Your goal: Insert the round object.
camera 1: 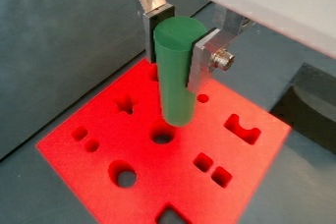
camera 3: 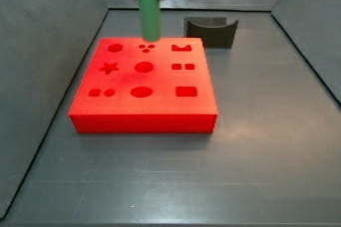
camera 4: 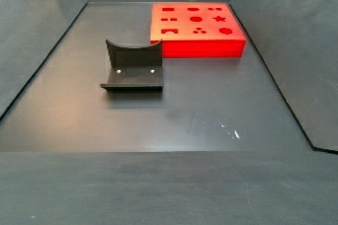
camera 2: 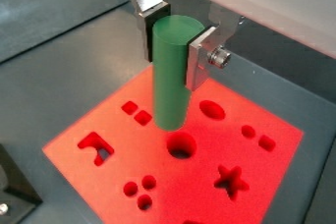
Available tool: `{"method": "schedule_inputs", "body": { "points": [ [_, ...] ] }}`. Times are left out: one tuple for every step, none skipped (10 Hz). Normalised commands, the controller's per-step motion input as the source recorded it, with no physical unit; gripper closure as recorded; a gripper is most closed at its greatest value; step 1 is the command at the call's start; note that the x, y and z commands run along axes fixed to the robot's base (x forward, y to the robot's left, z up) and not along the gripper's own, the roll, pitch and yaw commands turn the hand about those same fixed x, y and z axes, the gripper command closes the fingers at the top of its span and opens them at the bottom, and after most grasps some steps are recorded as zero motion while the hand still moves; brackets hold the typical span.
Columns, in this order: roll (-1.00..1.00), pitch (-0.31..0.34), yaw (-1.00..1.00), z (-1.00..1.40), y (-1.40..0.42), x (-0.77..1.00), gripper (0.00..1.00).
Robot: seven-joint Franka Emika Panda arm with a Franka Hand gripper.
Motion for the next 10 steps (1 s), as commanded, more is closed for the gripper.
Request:
{"method": "schedule_inputs", "body": {
  "points": [
    [0.00, -0.040, 0.00, 0.00, 0.00, -0.09, 1.00],
    [0.00, 0.000, 0.00, -0.16, -0.03, 0.02, 1.00],
    [0.04, -0.027, 0.00, -0.34, -0.16, 0.16, 1.00],
    [0.05, -0.013, 0.00, -0.39, -0.07, 0.11, 1.00],
    [0.01, 0.000, 0.00, -0.34, 0.00, 0.00, 1.00],
    [0.00, 0.000, 0.00, -0.33, 0.00, 0.00, 1.00],
    [0.00, 0.000, 0.00, -0.35, 0.00, -0.11, 1.00],
    [0.00, 0.000, -0.02, -0.37, 0.00, -0.16, 1.00],
    [0.00, 0.000, -0.01, -0.35, 0.00, -0.13, 1.00],
    [0.00, 0.000, 0.00, -0.34, 0.00, -0.12, 1.00]
  ]
}}
